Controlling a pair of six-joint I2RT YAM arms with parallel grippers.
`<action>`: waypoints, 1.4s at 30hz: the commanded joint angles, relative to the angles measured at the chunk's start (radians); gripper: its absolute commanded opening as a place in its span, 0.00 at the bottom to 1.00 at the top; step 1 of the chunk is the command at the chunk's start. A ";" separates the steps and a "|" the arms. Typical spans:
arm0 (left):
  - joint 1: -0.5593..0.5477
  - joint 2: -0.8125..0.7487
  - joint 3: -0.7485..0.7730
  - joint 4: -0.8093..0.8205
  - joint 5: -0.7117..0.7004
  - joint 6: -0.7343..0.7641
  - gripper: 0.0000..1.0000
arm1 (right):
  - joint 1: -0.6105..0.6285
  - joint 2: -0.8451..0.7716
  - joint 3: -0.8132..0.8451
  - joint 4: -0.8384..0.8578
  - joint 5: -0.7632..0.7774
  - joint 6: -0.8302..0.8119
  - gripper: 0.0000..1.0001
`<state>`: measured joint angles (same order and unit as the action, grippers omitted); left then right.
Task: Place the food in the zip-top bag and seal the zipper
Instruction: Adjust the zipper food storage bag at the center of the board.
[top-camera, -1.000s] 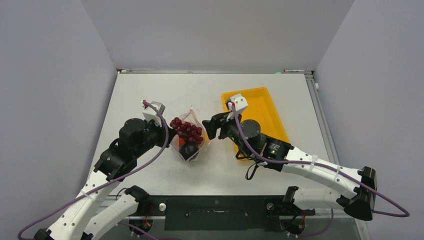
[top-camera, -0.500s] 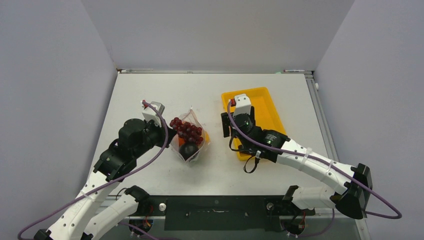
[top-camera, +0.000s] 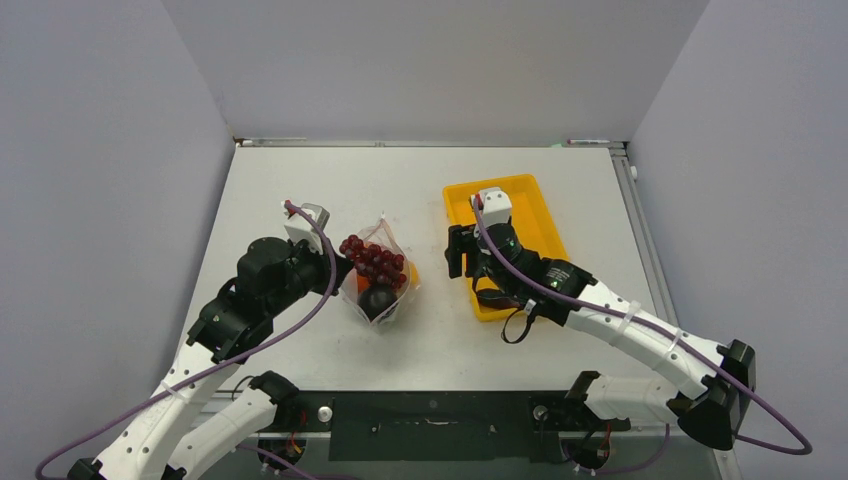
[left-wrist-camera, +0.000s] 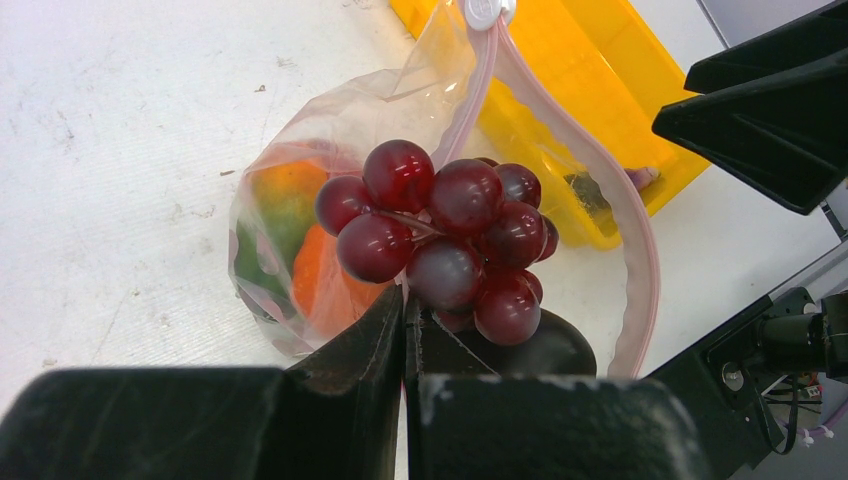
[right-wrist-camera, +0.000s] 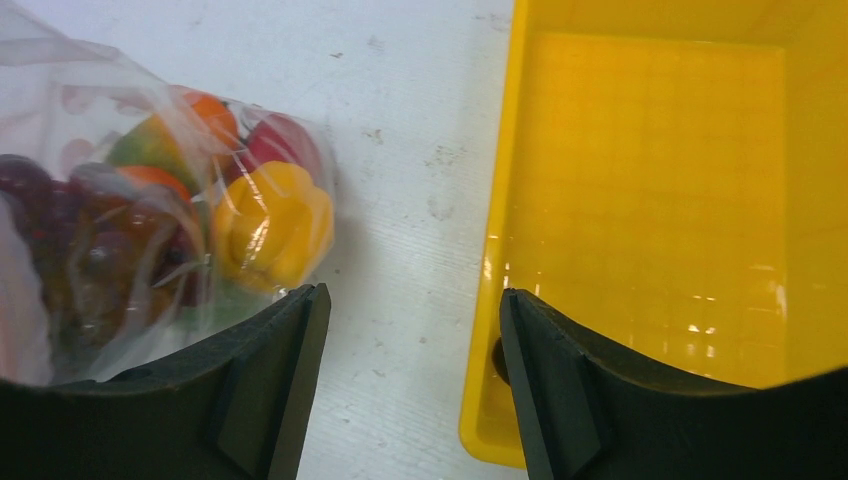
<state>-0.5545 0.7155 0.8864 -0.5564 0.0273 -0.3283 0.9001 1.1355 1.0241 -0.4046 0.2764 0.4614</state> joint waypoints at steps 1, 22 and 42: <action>0.005 -0.008 0.006 0.046 0.003 0.002 0.00 | 0.008 -0.060 -0.024 0.124 -0.139 0.080 0.61; 0.005 -0.011 0.008 0.044 0.015 0.002 0.00 | 0.181 0.084 0.096 0.160 -0.143 0.096 0.61; 0.005 -0.007 0.011 0.038 0.018 0.003 0.00 | 0.242 0.227 0.204 0.057 0.072 0.039 0.05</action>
<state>-0.5545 0.7158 0.8852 -0.5568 0.0357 -0.3283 1.1271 1.3655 1.1652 -0.3496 0.2771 0.5209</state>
